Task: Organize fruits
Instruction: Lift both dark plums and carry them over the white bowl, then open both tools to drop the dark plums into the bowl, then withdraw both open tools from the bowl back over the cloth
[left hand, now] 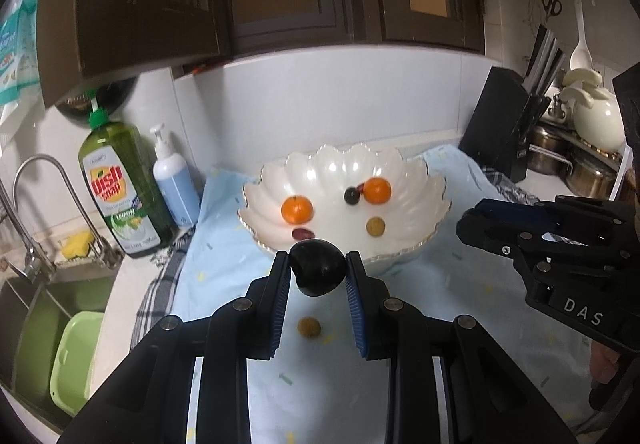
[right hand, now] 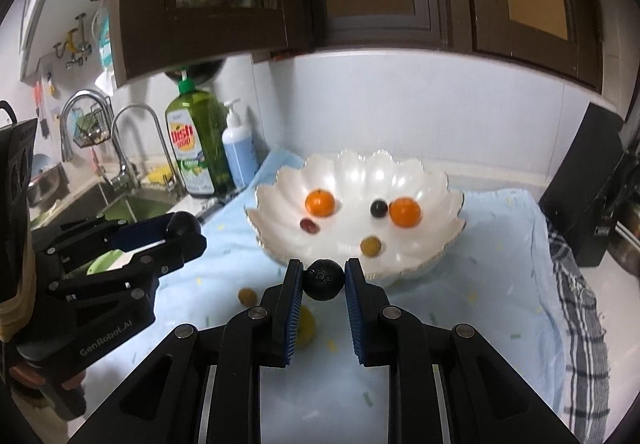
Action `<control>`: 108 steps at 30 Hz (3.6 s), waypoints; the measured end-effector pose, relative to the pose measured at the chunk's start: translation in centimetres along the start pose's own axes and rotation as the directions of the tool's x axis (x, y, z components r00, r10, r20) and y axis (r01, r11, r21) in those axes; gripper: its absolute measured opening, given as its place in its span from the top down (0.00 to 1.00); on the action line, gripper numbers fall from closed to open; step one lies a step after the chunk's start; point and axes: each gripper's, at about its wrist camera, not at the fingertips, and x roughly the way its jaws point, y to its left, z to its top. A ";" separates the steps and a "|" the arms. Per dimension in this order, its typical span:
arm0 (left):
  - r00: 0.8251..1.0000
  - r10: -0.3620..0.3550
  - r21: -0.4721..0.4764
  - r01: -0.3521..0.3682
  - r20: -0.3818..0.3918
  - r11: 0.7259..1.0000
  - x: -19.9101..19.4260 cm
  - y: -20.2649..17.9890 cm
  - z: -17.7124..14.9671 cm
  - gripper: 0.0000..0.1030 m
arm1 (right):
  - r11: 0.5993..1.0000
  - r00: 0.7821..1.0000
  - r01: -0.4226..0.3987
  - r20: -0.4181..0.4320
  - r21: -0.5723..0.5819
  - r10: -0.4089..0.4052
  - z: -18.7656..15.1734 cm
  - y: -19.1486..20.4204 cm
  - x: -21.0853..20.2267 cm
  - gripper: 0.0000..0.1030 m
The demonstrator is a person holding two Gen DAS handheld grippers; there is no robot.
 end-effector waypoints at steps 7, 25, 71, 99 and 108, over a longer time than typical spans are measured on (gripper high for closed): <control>0.999 -0.003 0.009 0.003 0.046 1.000 -0.2 -0.1 1.5 0.73 | 1.000 0.998 0.022 0.060 -0.010 -0.021 1.7 -0.5 -0.2 0.78; 0.998 -0.002 0.008 0.002 0.066 1.000 3.6 0.0 5.5 0.73 | 0.993 0.988 0.103 0.123 -0.051 -0.096 5.2 -2.6 2.1 0.78; 0.971 -0.062 0.005 0.065 -0.232 0.998 20.1 -0.1 6.6 0.69 | 0.989 0.975 0.148 -0.165 -0.004 -0.146 4.9 -9.6 15.6 0.77; 0.996 0.089 0.052 -0.088 -0.019 0.995 10.8 2.0 7.6 0.05 | 0.974 0.974 0.225 -0.029 -0.020 -0.226 5.9 -6.7 9.4 0.26; 0.994 0.105 0.012 -0.105 0.032 0.994 6.8 3.1 7.4 0.03 | 0.983 0.983 0.181 0.030 -0.038 -0.179 6.2 -4.3 6.4 0.25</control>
